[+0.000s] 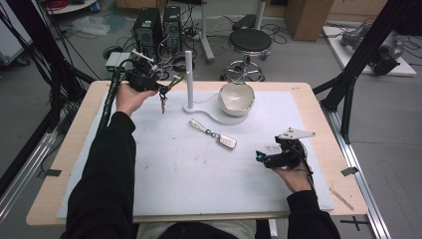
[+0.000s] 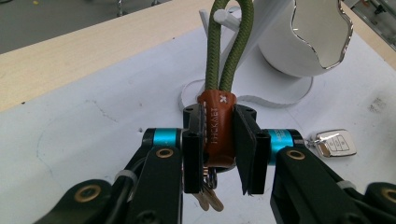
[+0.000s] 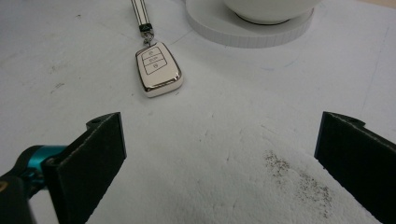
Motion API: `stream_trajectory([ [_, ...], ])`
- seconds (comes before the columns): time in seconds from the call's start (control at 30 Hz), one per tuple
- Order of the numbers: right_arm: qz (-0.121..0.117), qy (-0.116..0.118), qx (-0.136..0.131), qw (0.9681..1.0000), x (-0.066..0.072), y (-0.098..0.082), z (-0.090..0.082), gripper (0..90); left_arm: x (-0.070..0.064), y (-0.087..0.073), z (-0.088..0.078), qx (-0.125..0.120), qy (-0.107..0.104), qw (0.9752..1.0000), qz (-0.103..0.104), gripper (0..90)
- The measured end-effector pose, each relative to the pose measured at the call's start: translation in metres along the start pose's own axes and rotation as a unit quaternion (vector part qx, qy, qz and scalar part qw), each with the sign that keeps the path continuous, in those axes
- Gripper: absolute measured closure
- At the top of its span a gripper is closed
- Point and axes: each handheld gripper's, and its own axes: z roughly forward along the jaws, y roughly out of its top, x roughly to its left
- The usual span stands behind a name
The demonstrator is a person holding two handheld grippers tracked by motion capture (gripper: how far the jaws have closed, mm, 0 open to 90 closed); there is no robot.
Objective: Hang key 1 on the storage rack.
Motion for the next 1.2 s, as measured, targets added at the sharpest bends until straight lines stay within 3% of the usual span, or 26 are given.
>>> stream_trajectory([
  [0.27,0.000,-0.001,-0.001,1.0000,0.000,0.000,-0.001,0.9,-0.003,0.000,0.009,0.006,0.002,1.0000,0.001,73.9],
  [0.5,0.000,-0.001,0.000,1.0000,-0.001,0.000,-0.001,0.9,-0.011,-0.002,0.020,0.028,0.030,0.9986,0.033,73.8],
  [0.8,0.001,-0.002,0.000,1.0000,-0.001,-0.001,-0.001,0.9,-0.018,-0.003,0.029,0.038,0.042,0.9968,0.056,72.4],
  [0.9,0.001,-0.003,0.001,1.0000,-0.001,-0.001,-0.001,0.9,-0.018,-0.004,0.028,0.037,0.038,0.9972,0.054,67.5],
  [1.03,0.002,-0.003,0.001,1.0000,-0.001,-0.001,-0.001,0.9,-0.014,-0.005,0.022,0.024,0.024,0.9990,0.029,54.5],
  [1.2,0.004,-0.001,-0.001,1.0000,-0.001,-0.001,-0.002,0.9,-0.016,-0.006,0.018,0.035,0.049,0.9974,0.040,33.4],
])
